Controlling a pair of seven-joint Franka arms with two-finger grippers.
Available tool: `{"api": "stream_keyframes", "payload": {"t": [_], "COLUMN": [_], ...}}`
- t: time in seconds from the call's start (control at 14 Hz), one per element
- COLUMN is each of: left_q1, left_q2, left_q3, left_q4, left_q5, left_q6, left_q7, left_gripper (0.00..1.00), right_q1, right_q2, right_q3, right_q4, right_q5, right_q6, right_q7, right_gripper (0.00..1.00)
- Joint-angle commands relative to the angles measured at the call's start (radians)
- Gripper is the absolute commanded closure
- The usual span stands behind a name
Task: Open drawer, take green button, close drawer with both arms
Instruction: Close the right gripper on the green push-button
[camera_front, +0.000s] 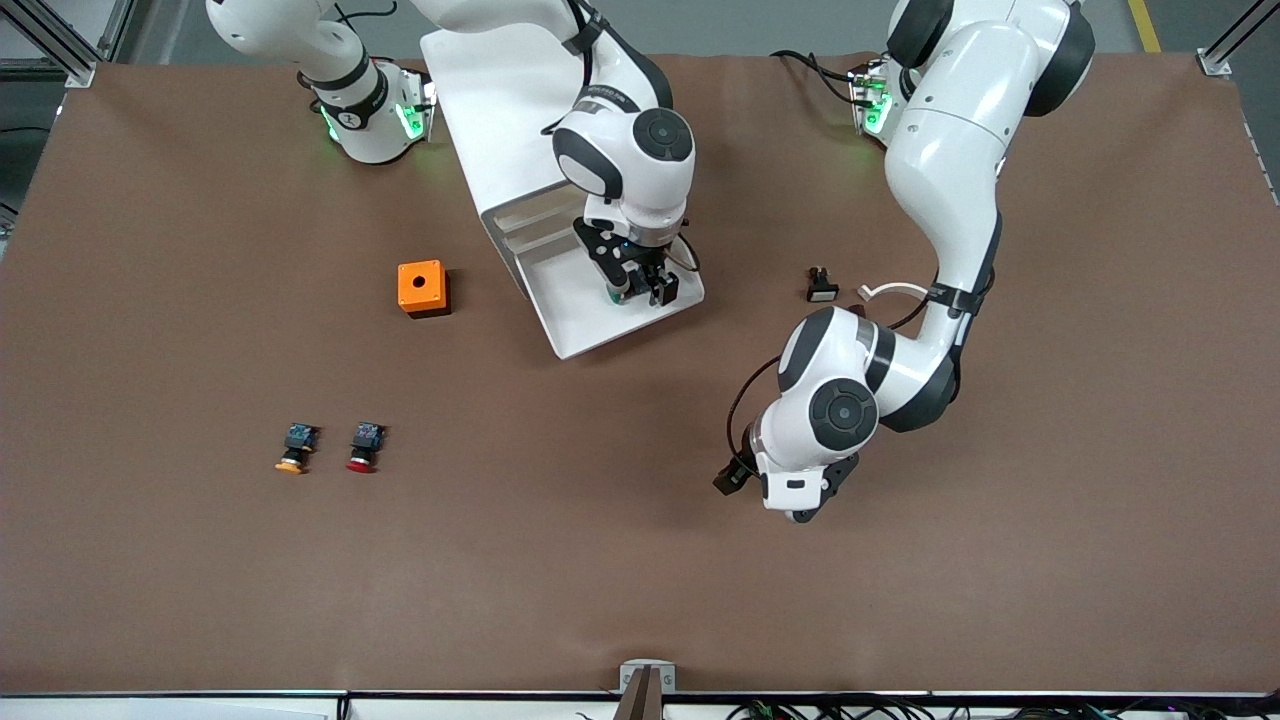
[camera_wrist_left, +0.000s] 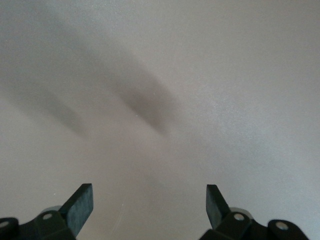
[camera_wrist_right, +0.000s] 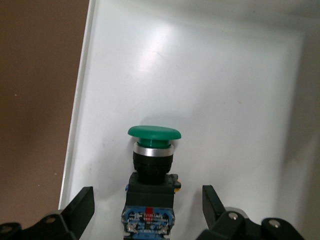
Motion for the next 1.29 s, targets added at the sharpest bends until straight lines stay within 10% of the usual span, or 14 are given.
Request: {"api": "stream_keyframes", "payload": {"t": [0.0,1.21], "left_q1": [-0.012,-0.030], "left_q2": [-0.026,-0.026], "left_q3": [0.007,0.005], "left_q4": [-0.038,-0.036], "left_q5": [0.026,0.028], "left_q6": [0.017,0.017], "left_q7": [-0.022,-0.020], "left_gripper": [0.01,0.01], "right_q1": [0.012,0.018], "right_q2": [0.017,0.017], "right_q3": [-0.008,-0.010], "right_q4": [0.021,0.020], "right_q5": [-0.023,-0.028], "right_q6": [0.002,-0.012], "right_q7": [0.026,0.018], "right_gripper": [0.08,0.22]}}
